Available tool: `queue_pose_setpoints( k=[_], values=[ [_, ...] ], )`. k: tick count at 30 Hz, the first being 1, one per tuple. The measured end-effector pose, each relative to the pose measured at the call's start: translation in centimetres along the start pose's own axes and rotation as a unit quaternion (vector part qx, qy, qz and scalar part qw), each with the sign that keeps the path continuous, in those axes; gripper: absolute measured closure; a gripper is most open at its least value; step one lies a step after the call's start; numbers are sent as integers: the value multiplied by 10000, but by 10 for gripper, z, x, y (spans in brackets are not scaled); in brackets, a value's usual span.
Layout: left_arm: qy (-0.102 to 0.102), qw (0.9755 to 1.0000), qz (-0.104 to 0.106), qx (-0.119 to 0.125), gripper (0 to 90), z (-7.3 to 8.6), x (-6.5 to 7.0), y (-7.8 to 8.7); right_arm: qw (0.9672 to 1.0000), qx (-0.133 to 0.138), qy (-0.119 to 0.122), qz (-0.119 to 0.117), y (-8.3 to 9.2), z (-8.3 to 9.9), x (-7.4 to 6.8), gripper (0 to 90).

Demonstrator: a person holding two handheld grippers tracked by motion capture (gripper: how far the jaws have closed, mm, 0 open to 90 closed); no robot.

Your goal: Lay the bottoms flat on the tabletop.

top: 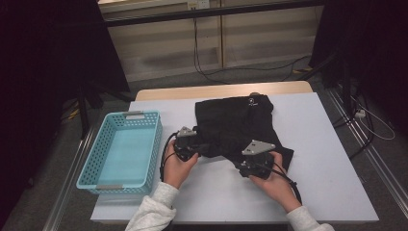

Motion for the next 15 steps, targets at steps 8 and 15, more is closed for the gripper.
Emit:
queue_pose_setpoints(
  k=[8, 15],
  values=[
    [86, 9997, 72, 214, 900, -17, 0, 4, 9997, -229, 83, -61, -26, -7, -8, 465],
    [173, 9995, 16, 282, 900, -25, -5, 8, 9991, -118, -389, -154, -32, -7, -2, 687]
  ],
)
Point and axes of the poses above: each handheld gripper's, and its own axes: y roughly backward along the jaws, z roughly out of its underside, x roughly to its right, the point moved 6 cm from there along -y, roughly forward along the jaws, and after that the axes turned 13 degrees about y, right-handed, at the moved point
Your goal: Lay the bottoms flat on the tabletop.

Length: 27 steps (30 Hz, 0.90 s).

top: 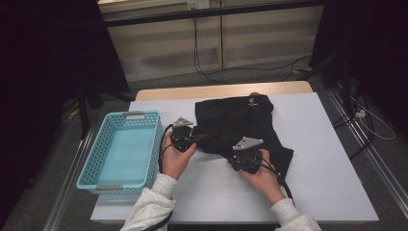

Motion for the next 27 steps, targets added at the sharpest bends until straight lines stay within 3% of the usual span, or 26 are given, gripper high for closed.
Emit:
queue_pose_setpoints(
  k=[2, 3, 6, 11, 16, 18, 20, 23, 25, 27],
  values=[
    [16, 10000, 3, 10, 900, -2, 0, 1, 9999, -97, 86, -5, 1, -1, 0, 854],
    [17, 10000, 1, 44, 900, -3, 1, 1, 9997, -164, 157, 14, 2, -1, 1, 879],
    [10, 10000, -6, 98, 900, -8, 2, 3, 9995, -172, 51, -240, 7, 0, 0, 889],
    [-3, 9999, -7, 162, 900, -17, 2, 5, 9983, 209, 63, -545, 33, 0, -9, 891],
    [118, 9996, 61, 245, 900, -22, 0, 5, 9929, 714, -214, -926, 63, -4, -10, 891],
    [72, 9996, 96, 255, 900, -22, 3, 5, 9897, 914, -343, -1051, 72, -6, -9, 890],
    [63, 9997, 87, 201, 900, -20, 2, 2, 9892, 1004, -377, -1003, 77, -6, -6, 890],
    [60, 9999, 43, 106, 900, -11, -2, -4, 9919, 956, -499, -674, 73, 0, 5, 889],
    [49, 10000, 19, 41, 894, -4, -5, -6, 9937, 828, -616, -430, 66, 9, 12, 889],
    [8, 10000, -31, -18, 865, 2, -8, -7, 9945, 704, -679, -382, 58, 17, 15, 889]
  ],
)
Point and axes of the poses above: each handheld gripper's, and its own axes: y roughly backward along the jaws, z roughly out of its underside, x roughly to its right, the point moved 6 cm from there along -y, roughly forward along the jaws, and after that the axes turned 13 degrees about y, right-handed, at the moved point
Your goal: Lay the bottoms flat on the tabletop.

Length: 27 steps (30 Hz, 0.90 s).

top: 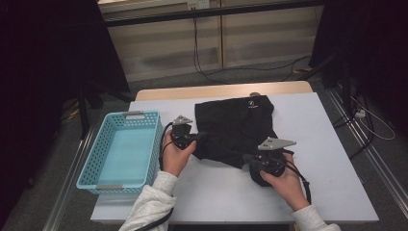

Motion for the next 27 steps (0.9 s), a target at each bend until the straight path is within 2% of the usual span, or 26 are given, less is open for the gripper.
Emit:
queue_pose_setpoints(
  k=[1, 3, 5, 6, 9, 12, 15, 16, 18, 20, 21, 25, 27],
  values=[
    [-7, 10000, -19, -9, 830, 3, -2, -1, 10000, -45, -14, 37, -3, 4, 2, 889],
    [-48, 9999, -106, -28, 666, 9, -5, -1, 9999, -93, -81, 100, -7, 9, 6, 889],
    [-36, 9997, -147, -184, 486, 16, -9, 0, 9997, -149, -78, 202, -8, 11, 9, 888],
    [-58, 9998, -124, -110, 436, 19, -9, 1, 9996, -137, -62, 240, -7, 10, 10, 888],
    [-218, 9996, -151, -129, 321, 29, -12, 3, 9994, -174, -14, 308, -6, 11, 11, 888],
    [-205, 9992, -23, -353, 258, 41, -14, 3, 9994, -174, -46, 301, -6, 12, 11, 886],
    [-547, 9972, -97, -495, 259, 49, -17, -1, 9994, -163, -34, 289, -5, 12, 10, 884],
    [-613, 9966, -89, -539, 261, 50, -17, -2, 9995, -153, -38, 284, -5, 12, 9, 883],
    [-586, 9966, -73, -581, 301, 51, -16, -4, 9995, -132, -22, 286, -3, 11, 9, 881],
    [-760, 9954, -122, -576, 333, 51, -17, -6, 9995, -126, 53, 269, -2, 11, 8, 878],
    [-855, 9945, -144, -581, 376, 51, -17, -6, 9995, -118, 84, 273, -2, 10, 7, 877],
    [-1030, 9931, -151, -547, 516, 51, -15, -8, 9995, -113, 62, 283, -1, 11, 8, 874],
    [-968, 9936, -97, -582, 651, 52, -12, -9, 9995, -104, 59, 291, -1, 11, 8, 874]
  ],
)
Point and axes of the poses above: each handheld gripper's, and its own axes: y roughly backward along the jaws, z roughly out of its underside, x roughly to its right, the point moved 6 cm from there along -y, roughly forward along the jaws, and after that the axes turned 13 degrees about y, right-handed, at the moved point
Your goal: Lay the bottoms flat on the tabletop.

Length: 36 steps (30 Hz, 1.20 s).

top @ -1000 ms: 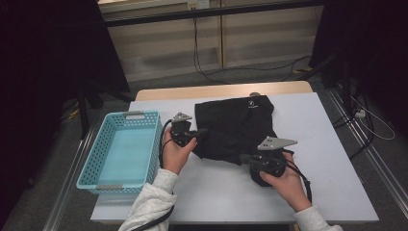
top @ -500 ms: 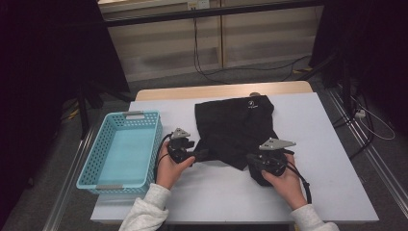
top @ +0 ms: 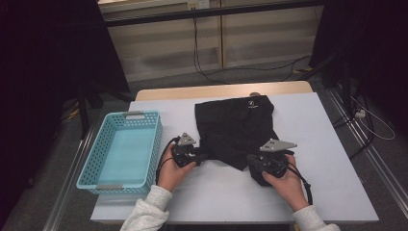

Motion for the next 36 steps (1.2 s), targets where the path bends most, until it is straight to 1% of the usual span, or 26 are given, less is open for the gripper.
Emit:
queue_pose_setpoints(
  k=[1, 2, 3, 4, 5, 6, 7, 8, 9, 10, 12, 14, 16, 19, 21, 22, 25, 28, 30, 32, 33, 34, 35, 36],
  values=[
    [-2, 10000, 22, -29, 699, 0, 2, -1, 10000, 1, 10, 3, 0, 0, 0, 874],
    [32, 10000, 3, -86, 726, 0, 5, -1, 10000, -6, 31, 10, 0, 0, 0, 874],
    [138, 9998, 45, -116, 769, -1, 7, 0, 10000, -19, 60, 24, 0, 0, 0, 874],
    [286, 9994, 111, -144, 807, -1, 9, 0, 10000, -31, 87, 25, 0, 0, 0, 873],
    [290, 9994, 124, -164, 832, -1, 10, 0, 10000, -30, 86, 31, 0, 0, 0, 873],
    [325, 9992, 137, -178, 845, -1, 12, 2, 9999, -11, 97, 44, 1, 0, 0, 873],
    [417, 9987, 223, -189, 853, -2, 14, 4, 9999, 12, 99, 52, 1, -1, 0, 872],
    [491, 9982, 279, -207, 857, -2, 16, 7, 9999, 26, 100, 55, 2, -2, 1, 871],
    [513, 9980, 310, -224, 860, -3, 17, 10, 9999, 32, 112, 66, 3, -3, 2, 871],
    [607, 9972, 370, -215, 862, -5, 20, 15, 9999, 57, 100, 69, 4, -4, 2, 871],
    [725, 9960, 496, -185, 865, -8, 23, 23, 9998, 23, 203, 88, 6, -5, 4, 874],
    [705, 9957, 591, -132, 866, -12, 27, 34, 9995, 40, 276, 139, 10, -9, 8, 880],
    [725, 9947, 732, 13, 866, -18, 32, 46, 9996, 216, 148, 92, 16, -16, 12, 883],
    [694, 9938, 832, 239, 868, -27, 38, 64, 9988, 449, 134, 125, 24, -28, 17, 883],
    [672, 9933, 865, 360, 868, -31, 40, 72, 9983, 550, 139, 115, 26, -34, 17, 882],
    [675, 9928, 909, 392, 868, -32, 41, 75, 9982, 566, 142, 123, 26, -36, 18, 883],
    [682, 9928, 888, 427, 868, -32, 39, 78, 9981, 578, 182, 125, 24, -40, 19, 884],
    [744, 9926, 849, 448, 868, -30, 35, 80, 9976, 676, 157, 41, 25, -45, 19, 880],
    [784, 9923, 855, 433, 869, -28, 33, 80, 9977, 645, 192, 26, 21, -47, 18, 875],
    [804, 9922, 870, 394, 869, -26, 33, 80, 9983, 536, 201, 83, 13, -44, 19, 879],
    [827, 9917, 898, 394, 869, -25, 34, 79, 9986, 463, 207, 159, 8, -42, 20, 880],
    [827, 9918, 899, 377, 869, -23, 35, 78, 9988, 407, 136, 226, 3, -39, 22, 874],
    [814, 9922, 879, 352, 869, -22, 34, 78, 9990, 317, 121, 293, -2, -36, 23, 845],
    [819, 9924, 854, 340, 869, -22, 34, 77, 9989, 251, 193, 348, -5, -34, 22, 838]
  ],
)
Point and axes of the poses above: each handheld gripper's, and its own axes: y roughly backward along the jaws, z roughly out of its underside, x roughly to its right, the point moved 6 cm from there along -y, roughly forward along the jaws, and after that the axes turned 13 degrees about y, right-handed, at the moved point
